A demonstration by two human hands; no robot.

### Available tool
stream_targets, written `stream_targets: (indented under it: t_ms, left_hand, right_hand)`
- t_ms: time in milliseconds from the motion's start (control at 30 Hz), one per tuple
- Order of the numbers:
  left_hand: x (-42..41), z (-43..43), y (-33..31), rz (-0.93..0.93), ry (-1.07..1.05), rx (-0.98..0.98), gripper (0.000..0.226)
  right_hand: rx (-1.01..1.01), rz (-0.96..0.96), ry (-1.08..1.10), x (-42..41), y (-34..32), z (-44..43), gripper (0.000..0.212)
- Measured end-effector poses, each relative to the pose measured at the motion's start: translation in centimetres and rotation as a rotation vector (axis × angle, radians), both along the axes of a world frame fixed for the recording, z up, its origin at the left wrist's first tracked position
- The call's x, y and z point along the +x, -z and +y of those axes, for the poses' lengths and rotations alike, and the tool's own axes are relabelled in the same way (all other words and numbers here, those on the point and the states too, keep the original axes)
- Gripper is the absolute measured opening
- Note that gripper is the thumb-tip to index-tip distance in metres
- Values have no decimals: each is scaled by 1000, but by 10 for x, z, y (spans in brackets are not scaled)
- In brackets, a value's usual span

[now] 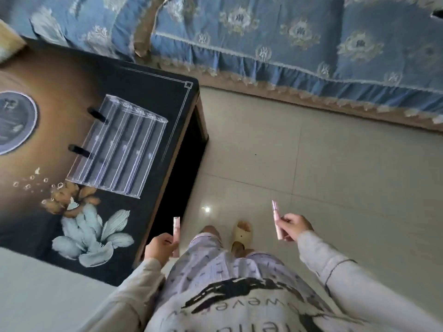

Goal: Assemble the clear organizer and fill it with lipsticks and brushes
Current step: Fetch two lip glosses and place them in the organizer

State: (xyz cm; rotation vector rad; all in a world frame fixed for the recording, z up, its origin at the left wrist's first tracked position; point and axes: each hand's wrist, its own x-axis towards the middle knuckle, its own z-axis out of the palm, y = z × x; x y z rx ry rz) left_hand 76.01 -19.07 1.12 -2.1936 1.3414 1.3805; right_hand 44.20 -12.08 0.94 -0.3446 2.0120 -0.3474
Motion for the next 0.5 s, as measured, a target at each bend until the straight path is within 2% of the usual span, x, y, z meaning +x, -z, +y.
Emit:
stream_targets:
  t_ms: [233, 500]
  left_hand:
    - [-20, -10, -3, -53, -188, 25, 13]
    - [-46, -96, -3, 46, -351, -43, 28]
  right_hand:
    - [9, -5, -218, -36, 1, -80, 35]
    - [82, 86, -269, -47, 2, -150, 27]
